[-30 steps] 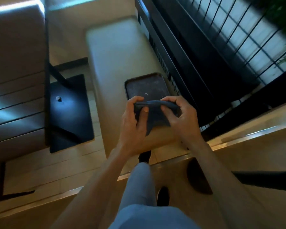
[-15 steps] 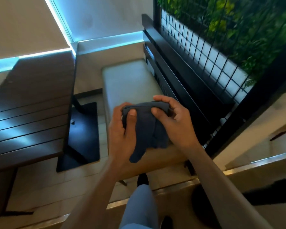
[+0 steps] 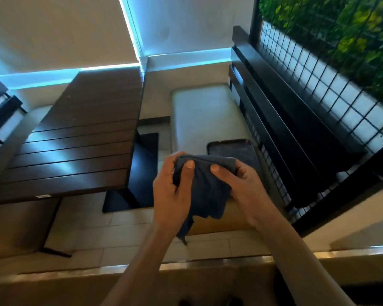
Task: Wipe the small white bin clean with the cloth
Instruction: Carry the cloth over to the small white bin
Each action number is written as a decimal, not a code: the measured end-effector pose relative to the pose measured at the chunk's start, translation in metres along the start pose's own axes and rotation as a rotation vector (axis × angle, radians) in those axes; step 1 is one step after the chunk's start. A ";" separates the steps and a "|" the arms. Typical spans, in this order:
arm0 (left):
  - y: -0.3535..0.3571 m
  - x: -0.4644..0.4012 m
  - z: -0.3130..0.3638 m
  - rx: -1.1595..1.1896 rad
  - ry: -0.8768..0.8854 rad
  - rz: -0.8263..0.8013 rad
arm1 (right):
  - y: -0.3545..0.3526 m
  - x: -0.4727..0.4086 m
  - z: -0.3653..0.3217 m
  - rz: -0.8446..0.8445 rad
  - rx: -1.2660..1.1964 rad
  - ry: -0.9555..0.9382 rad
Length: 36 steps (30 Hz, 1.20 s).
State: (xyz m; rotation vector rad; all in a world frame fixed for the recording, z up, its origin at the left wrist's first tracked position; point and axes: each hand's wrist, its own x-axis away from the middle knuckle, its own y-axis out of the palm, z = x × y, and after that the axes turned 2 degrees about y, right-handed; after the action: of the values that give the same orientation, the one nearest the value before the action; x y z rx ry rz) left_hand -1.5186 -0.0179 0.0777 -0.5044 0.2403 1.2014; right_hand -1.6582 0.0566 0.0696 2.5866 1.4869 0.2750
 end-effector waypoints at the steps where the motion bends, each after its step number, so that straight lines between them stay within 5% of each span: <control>1: -0.011 0.002 -0.003 -0.007 -0.012 0.010 | 0.010 0.000 0.004 0.007 0.016 -0.003; 22: -0.173 0.073 -0.074 -0.035 -0.473 0.222 | 0.186 0.020 0.104 -0.213 0.187 0.124; 36: -0.211 0.145 -0.101 -0.177 -0.629 0.581 | 0.240 0.034 0.169 -0.654 0.303 0.232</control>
State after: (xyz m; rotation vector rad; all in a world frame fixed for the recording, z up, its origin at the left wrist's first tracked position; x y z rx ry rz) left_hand -1.2625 -0.0042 -0.0214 -0.1843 -0.2835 1.8955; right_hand -1.4009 -0.0394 -0.0400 2.1374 2.5179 0.2874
